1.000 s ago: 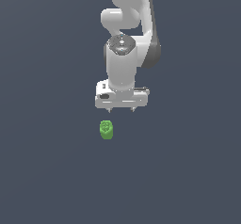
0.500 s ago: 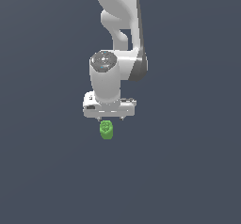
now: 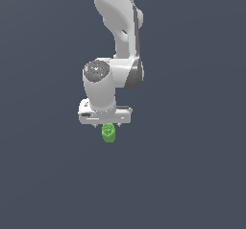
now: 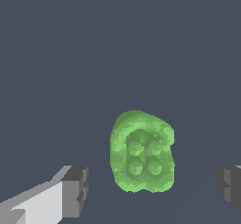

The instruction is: Pick up the object and move it to a goal position.

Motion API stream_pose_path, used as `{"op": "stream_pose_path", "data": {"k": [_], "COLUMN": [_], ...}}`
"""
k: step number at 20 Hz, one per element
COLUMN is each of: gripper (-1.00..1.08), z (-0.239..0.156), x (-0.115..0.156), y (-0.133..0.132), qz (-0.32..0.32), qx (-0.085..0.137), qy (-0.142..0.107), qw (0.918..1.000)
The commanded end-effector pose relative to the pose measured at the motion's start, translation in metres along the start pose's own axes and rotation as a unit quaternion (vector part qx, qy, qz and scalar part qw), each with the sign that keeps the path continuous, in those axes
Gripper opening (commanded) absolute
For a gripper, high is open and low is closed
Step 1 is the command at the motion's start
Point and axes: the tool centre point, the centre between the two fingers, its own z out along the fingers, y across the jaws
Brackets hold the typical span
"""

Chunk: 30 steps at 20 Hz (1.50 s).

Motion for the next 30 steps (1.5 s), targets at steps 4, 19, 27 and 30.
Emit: {"op": "stream_pose_path", "data": {"k": [4, 19, 27, 30], "gripper": [1.00, -1.00, -1.00, -1.00], "z": [0.009, 0.051, 0.051, 0.049], "x": [0.000, 0.001, 0.001, 0.001], "y": [0.000, 0.001, 0.001, 0.000], "qz": [0.000, -0.001, -0.001, -0.001], "qx": [0.000, 0.000, 0.000, 0.000], "qy": [0.000, 0.001, 0.001, 0.001], "qw": [1.0000, 1.0000, 1.0000, 1.0000]}}
